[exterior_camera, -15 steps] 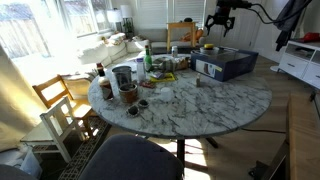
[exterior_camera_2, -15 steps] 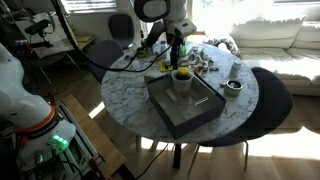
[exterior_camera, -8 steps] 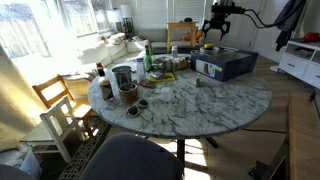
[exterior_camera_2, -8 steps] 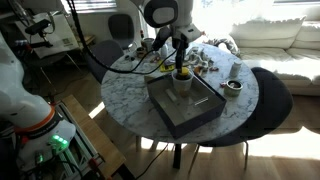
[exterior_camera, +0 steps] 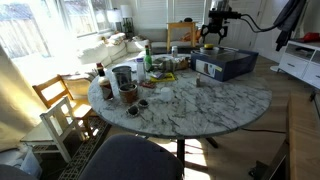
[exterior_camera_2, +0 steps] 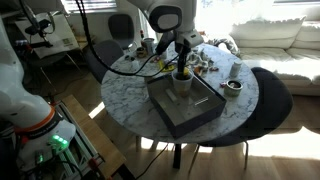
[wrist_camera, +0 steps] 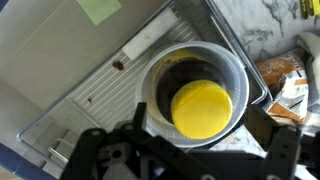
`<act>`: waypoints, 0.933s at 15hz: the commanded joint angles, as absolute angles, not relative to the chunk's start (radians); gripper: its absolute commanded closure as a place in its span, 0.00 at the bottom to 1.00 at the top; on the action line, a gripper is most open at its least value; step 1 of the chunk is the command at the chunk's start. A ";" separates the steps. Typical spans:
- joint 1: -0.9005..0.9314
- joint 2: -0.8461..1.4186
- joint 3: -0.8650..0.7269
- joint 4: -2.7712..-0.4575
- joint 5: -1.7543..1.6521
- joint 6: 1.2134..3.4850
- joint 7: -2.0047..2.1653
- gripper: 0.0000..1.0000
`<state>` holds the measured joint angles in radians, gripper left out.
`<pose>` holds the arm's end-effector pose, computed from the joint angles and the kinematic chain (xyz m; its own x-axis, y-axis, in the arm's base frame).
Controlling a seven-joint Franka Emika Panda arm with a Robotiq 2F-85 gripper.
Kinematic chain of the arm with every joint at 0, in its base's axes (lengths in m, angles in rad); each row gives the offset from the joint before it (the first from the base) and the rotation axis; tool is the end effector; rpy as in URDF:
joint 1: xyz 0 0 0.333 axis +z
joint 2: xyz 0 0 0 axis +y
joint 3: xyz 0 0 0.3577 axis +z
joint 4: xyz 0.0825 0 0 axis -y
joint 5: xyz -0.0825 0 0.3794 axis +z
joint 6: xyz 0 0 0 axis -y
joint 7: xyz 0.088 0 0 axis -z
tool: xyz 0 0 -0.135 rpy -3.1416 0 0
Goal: Remove the yellow and brown bottle from the frost flex cup which is inside the crisper drawer that is inside the shoe box and put the yellow and brown bottle on the table near the orange and white bottle
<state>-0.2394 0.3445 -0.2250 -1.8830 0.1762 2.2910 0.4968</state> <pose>0.5852 -0.2738 0.3515 0.4899 -0.8712 0.0321 -0.8665 -0.4907 -0.0915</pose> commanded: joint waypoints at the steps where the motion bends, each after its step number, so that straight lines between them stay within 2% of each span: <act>1: -0.231 0.389 -0.237 -1.850 0.193 2.292 0.512 0.00; 3: -0.230 0.398 -0.239 -1.845 0.190 2.294 0.514 0.00; 4: -0.228 0.401 -0.240 -1.842 0.185 2.292 0.517 0.10; 5: -0.227 0.404 -0.241 -1.839 0.184 2.287 0.518 0.28; 10: -0.220 0.388 -0.244 -1.841 0.177 2.250 0.541 0.63; 14: -0.208 0.344 -0.250 -1.859 0.164 2.233 0.565 0.63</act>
<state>-0.2312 0.3815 -0.2276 -1.8566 0.1771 2.2759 0.5304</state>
